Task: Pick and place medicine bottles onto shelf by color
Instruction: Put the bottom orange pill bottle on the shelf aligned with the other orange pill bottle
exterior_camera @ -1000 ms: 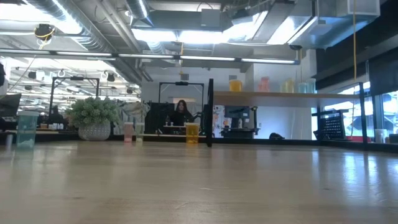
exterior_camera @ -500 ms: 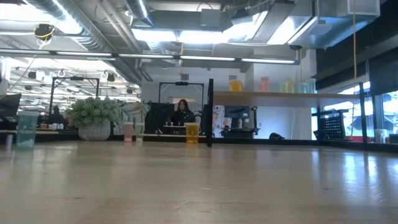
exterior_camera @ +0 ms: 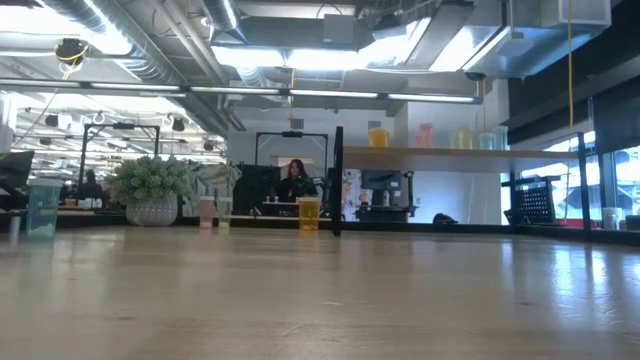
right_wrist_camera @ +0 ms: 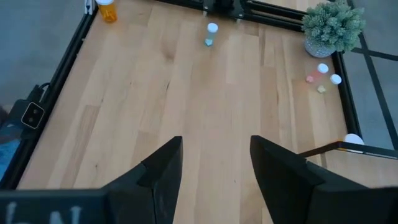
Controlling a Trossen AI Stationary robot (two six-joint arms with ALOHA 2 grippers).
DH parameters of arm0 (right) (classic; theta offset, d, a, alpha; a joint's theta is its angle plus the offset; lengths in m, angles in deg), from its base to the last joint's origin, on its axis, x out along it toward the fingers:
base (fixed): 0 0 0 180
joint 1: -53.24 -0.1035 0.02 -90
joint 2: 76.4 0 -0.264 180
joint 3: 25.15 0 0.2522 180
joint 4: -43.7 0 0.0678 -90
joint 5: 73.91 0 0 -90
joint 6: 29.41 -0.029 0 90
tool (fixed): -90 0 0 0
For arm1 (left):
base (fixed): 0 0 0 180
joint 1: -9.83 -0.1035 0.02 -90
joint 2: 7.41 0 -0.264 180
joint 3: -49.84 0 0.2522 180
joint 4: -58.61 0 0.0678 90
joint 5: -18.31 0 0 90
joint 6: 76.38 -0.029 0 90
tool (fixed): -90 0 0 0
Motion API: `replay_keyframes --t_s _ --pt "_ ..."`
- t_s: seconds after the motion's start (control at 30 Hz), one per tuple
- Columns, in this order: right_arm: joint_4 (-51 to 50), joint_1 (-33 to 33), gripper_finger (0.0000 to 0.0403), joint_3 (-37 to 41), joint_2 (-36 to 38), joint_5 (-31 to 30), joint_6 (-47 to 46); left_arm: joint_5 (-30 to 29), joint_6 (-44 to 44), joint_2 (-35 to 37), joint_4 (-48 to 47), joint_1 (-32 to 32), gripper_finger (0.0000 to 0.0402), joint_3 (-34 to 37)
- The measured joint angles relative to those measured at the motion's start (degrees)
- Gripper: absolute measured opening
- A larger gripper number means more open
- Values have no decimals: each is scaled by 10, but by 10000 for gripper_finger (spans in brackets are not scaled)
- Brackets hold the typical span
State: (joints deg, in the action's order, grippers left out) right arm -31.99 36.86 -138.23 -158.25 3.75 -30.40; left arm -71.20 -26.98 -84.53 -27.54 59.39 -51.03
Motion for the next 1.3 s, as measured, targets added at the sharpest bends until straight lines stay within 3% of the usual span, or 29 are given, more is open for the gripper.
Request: replay_keyframes --t_s 0.27,0.47,0.67,1.0,1.3 --pt "25 0 190 0 0 0 -3 -69 69 0 172 112 268 106" --pt "45 0 190 0 0 0 -2 -108 105 0 233 163 268 181" --pt "44 0 190 0 0 0 -2 -124 105 0 278 175 268 249" --pt "43 0 190 0 0 -1 0 -125 120 -2 433 180 268 347" --pt "42 0 190 0 0 -1 0 -130 130 -46 466 197 268 363"
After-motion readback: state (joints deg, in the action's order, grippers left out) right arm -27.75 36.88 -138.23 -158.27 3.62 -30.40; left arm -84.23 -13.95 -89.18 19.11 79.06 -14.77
